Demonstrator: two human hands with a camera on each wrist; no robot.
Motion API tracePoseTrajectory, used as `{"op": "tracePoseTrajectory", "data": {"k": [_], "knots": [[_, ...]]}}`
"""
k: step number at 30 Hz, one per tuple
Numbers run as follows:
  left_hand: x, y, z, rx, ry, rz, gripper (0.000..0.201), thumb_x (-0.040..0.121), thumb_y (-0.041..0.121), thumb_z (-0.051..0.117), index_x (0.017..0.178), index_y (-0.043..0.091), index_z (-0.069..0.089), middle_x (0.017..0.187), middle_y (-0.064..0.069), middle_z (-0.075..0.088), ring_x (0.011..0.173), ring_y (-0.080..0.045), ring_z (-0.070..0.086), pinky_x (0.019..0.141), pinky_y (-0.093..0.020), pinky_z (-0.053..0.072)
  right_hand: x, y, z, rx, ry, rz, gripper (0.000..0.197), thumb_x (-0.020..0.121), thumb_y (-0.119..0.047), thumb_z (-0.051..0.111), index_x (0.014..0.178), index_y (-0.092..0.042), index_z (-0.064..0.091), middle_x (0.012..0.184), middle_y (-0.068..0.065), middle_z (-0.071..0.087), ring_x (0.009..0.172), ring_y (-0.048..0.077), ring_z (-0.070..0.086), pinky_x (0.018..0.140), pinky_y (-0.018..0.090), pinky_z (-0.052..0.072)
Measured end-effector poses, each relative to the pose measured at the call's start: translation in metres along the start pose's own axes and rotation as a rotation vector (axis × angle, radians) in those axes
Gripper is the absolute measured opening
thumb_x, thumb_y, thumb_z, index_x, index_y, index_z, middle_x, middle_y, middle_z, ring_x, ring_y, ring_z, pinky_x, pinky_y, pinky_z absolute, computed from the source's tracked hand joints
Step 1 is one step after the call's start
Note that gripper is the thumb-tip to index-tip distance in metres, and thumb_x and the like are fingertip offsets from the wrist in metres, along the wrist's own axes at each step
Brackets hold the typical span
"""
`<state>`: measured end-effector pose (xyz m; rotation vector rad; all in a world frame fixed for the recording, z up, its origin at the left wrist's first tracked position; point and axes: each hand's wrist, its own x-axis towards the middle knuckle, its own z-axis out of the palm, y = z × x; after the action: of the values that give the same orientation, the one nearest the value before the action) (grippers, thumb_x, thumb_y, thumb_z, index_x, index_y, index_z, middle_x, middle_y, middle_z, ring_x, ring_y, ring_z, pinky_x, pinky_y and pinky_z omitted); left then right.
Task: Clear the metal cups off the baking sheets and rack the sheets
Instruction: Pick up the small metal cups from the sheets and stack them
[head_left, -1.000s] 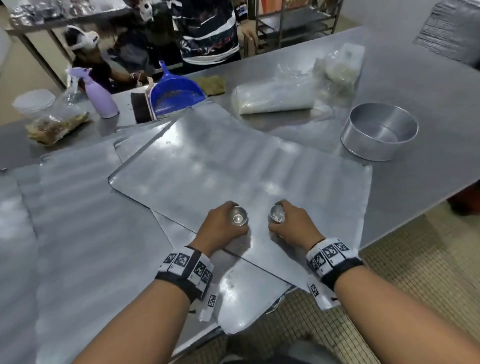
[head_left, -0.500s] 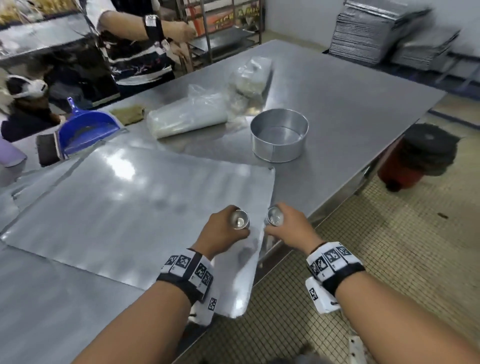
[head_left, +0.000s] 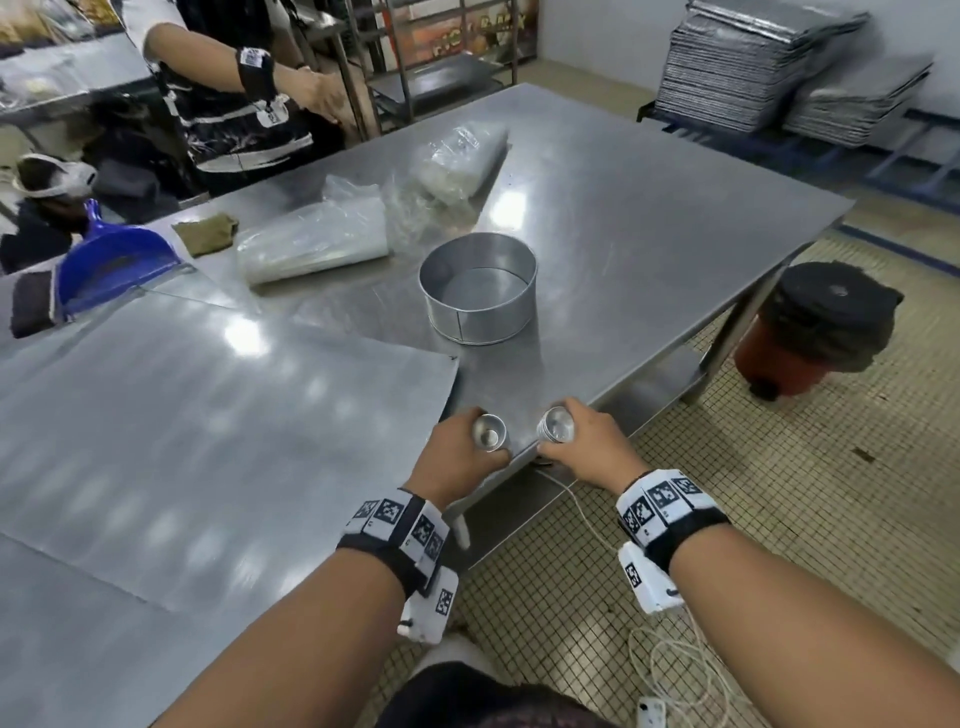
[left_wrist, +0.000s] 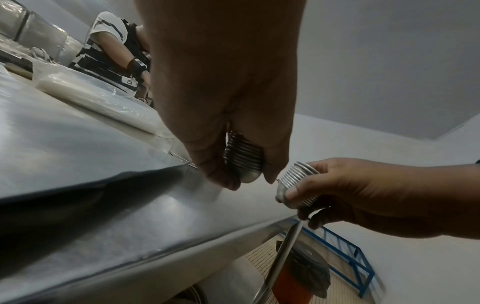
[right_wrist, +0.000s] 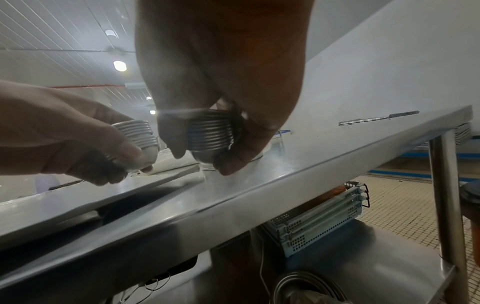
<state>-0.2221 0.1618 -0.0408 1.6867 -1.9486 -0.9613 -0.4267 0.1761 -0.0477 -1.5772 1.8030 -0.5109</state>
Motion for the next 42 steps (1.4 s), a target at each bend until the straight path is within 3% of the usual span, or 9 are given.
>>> {"op": "tracePoseTrajectory", "data": {"k": [5, 8, 13, 20, 25, 30, 35, 40, 42], "knots": [[0.029, 0.01, 0.024, 0.051, -0.007, -0.028, 0.038, 0.074, 0.028, 0.082, 0.106, 0.019, 0.063, 0.094, 0.002, 0.07, 0.084, -0.016, 0.065, 0.07, -0.027, 0.047, 0.024, 0.018, -0.011, -0.036, -0.02, 0.026, 0.048, 0.08, -0.034, 0.076, 0.121, -0.025, 0.052, 0.104, 0.0, 0.063, 0.089, 0.019, 0.061, 0.074, 0.027, 0.047], [0.049, 0.016, 0.039, 0.062, -0.025, -0.046, 0.039, 0.074, 0.028, 0.082, 0.107, 0.018, 0.063, 0.097, 0.0, 0.069, 0.087, -0.019, 0.066, 0.073, -0.029, 0.05, 0.042, 0.028, -0.018, -0.085, -0.039, 0.044, 0.054, 0.078, -0.03, 0.077, 0.126, -0.022, 0.052, 0.115, 0.003, 0.062, 0.097, 0.022, 0.06, 0.082, 0.029, 0.048], [0.087, 0.017, 0.056, 0.093, -0.07, -0.048, 0.046, 0.075, 0.024, 0.079, 0.118, 0.015, 0.063, 0.109, -0.004, 0.062, 0.096, -0.022, 0.062, 0.077, -0.026, 0.042, 0.083, 0.036, -0.025, -0.181, -0.102, 0.014, 0.05, 0.08, -0.025, 0.077, 0.123, -0.02, 0.052, 0.119, 0.003, 0.058, 0.104, 0.023, 0.058, 0.088, 0.031, 0.048], [0.142, 0.025, 0.054, 0.06, -0.077, -0.007, 0.027, 0.074, 0.022, 0.074, 0.096, 0.021, 0.058, 0.093, 0.002, 0.066, 0.082, -0.018, 0.061, 0.067, -0.026, 0.04, 0.147, 0.024, -0.032, -0.237, -0.13, -0.041, 0.058, 0.072, -0.027, 0.078, 0.124, -0.025, 0.051, 0.115, 0.004, 0.066, 0.102, 0.027, 0.064, 0.085, 0.034, 0.052], [0.163, 0.025, 0.054, 0.036, 0.02, -0.042, 0.028, 0.076, 0.021, 0.076, 0.099, 0.013, 0.063, 0.096, -0.002, 0.067, 0.087, -0.023, 0.064, 0.07, -0.03, 0.043, 0.184, 0.021, -0.042, -0.25, -0.176, -0.088, 0.058, 0.072, -0.025, 0.077, 0.125, -0.024, 0.053, 0.116, 0.005, 0.067, 0.104, 0.029, 0.063, 0.083, 0.03, 0.048], [0.171, 0.033, 0.055, -0.05, 0.138, -0.114, 0.024, 0.077, 0.019, 0.074, 0.094, 0.027, 0.058, 0.094, 0.006, 0.07, 0.083, -0.012, 0.065, 0.068, -0.021, 0.045, 0.211, 0.019, -0.049, -0.262, -0.219, -0.184, 0.05, 0.068, -0.035, 0.077, 0.113, -0.027, 0.054, 0.111, 0.002, 0.068, 0.102, 0.028, 0.064, 0.083, 0.035, 0.051], [0.164, 0.04, 0.062, -0.091, 0.241, -0.208, 0.028, 0.073, 0.025, 0.072, 0.099, 0.027, 0.06, 0.098, 0.005, 0.073, 0.089, -0.017, 0.069, 0.074, -0.032, 0.053, 0.221, 0.026, -0.054, -0.244, -0.287, -0.288, 0.041, 0.071, -0.034, 0.074, 0.107, -0.023, 0.057, 0.109, 0.003, 0.068, 0.1, 0.028, 0.063, 0.08, 0.033, 0.05], [0.156, 0.053, 0.068, -0.167, 0.313, -0.273, 0.027, 0.075, 0.023, 0.072, 0.088, 0.042, 0.057, 0.084, 0.02, 0.065, 0.079, 0.008, 0.059, 0.071, -0.021, 0.045, 0.228, 0.034, -0.062, -0.183, -0.363, -0.32, 0.041, 0.07, -0.036, 0.073, 0.107, -0.026, 0.057, 0.107, 0.001, 0.068, 0.098, 0.025, 0.064, 0.082, 0.034, 0.051], [0.153, 0.054, 0.072, -0.198, 0.346, -0.297, 0.024, 0.072, 0.027, 0.07, 0.092, 0.037, 0.061, 0.087, 0.016, 0.068, 0.082, 0.005, 0.063, 0.075, -0.027, 0.05, 0.231, 0.035, -0.067, -0.171, -0.402, -0.33, 0.038, 0.07, -0.031, 0.074, 0.103, -0.026, 0.057, 0.104, -0.001, 0.067, 0.096, 0.023, 0.063, 0.077, 0.029, 0.047]]}}
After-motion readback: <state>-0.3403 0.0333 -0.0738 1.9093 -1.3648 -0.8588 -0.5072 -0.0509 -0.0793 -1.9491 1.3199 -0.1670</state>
